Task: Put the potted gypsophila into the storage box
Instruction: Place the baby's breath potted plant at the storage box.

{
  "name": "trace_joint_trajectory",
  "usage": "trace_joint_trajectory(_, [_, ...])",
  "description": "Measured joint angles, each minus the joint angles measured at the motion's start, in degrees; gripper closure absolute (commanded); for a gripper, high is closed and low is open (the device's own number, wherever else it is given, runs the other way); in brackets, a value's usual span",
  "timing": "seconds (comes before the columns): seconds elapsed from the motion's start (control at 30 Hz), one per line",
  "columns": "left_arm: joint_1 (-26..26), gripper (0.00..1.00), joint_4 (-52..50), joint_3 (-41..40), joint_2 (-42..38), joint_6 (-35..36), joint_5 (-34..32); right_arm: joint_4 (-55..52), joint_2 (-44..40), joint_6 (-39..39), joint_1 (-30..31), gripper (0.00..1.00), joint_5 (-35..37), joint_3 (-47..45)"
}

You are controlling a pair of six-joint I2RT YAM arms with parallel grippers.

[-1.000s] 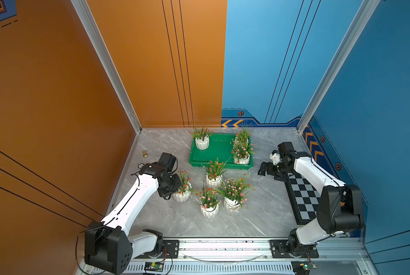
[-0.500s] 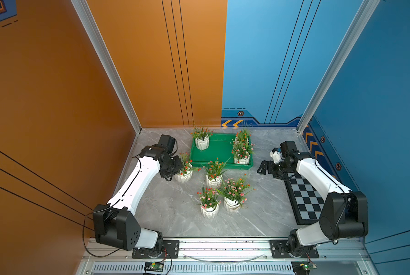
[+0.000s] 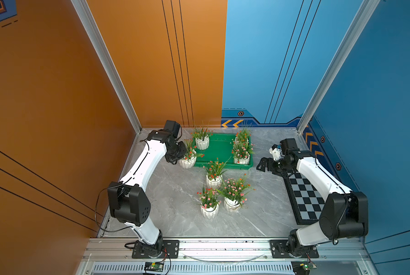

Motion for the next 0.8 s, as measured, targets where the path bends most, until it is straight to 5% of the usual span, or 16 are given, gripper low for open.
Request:
trace_joint_trajectory(0.4, [-1.57,1.00,0.31,16.35,14.45,0.00,2.34,0.70,3.08,-0.02,-0.35,0.00,0.00,2.08])
trace_joint_trajectory(0.8, [-2.05,1.00,0.17,21.44,21.11,-0.24,4.57,0.96,4.74,-0.04,-1.79,0.00,0.00,2.38])
